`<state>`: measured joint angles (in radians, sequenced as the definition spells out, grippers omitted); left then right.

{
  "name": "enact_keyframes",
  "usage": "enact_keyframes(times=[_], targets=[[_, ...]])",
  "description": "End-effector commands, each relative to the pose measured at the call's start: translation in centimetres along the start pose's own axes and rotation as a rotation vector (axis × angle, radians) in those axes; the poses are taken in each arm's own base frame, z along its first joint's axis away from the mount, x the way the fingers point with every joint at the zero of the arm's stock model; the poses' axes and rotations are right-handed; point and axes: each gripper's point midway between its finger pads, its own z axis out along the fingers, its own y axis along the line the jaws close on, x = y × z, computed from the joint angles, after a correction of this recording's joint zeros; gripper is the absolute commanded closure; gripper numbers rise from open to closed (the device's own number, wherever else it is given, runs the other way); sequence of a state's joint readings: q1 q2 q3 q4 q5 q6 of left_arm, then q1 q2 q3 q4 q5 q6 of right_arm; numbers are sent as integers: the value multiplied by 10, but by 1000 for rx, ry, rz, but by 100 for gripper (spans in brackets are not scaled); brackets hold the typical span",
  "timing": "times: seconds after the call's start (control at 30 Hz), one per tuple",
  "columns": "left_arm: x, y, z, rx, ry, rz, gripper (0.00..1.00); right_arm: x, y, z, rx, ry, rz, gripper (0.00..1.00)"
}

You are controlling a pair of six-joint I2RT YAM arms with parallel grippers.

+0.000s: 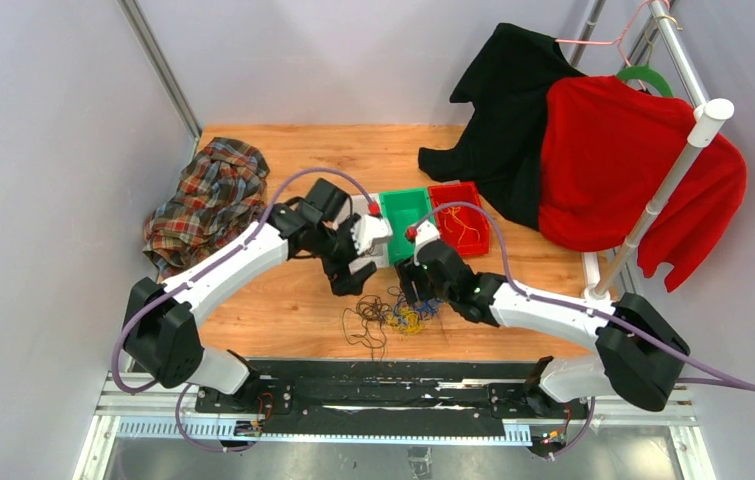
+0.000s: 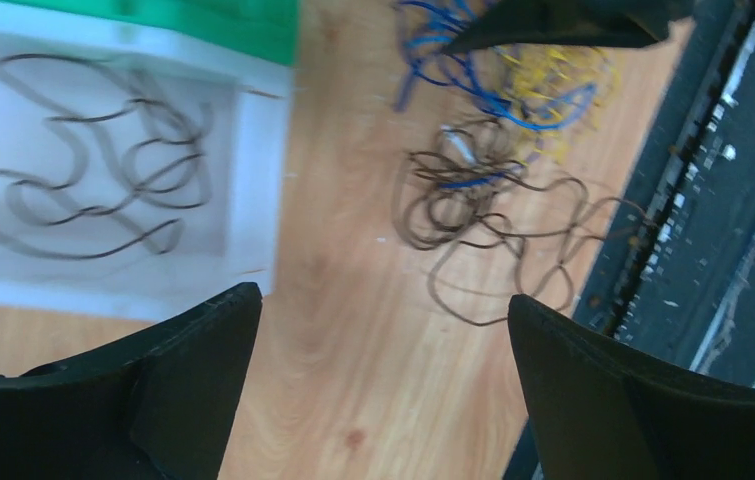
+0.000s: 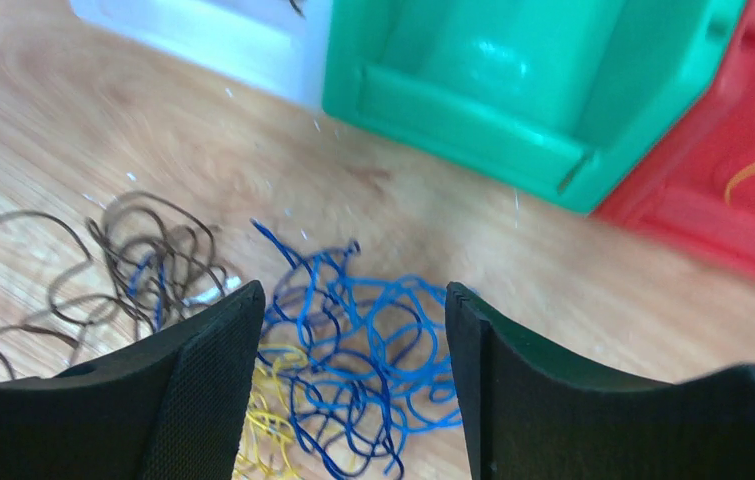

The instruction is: Untangle the cables

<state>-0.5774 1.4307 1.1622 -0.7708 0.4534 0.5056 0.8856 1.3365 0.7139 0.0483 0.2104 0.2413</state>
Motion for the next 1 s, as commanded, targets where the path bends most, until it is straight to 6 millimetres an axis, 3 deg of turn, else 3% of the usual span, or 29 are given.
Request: enact_keyframes(times=[0.0,0.1,0.27,0.37,0.57,0.73,0.87,0.97], targets=[[14,-31,12,95,44,43,6,20,3,-8,-4,-17,138,35],[33,-40,22,118,99,20,11,36,2,-10,-9,0,179,36],[59,-33,28,44,144,14,12,50,-1,-14,-5,0,228,38],[63,-26,36,-1,140,-14,13,51,-3,-18,-2,-19,246,40],[77,-33,51,37,162,-77,19,49,-8,-23,15,-45,261,41],[88,-40,64,84,183,-112,35,45,-12,-26,26,-61,252,42],[91,-48,61,127,198,-110,50,39,-19,-39,38,-91,215,37],[88,-46,54,115,194,-63,75,37,-23,-53,38,-98,207,31]])
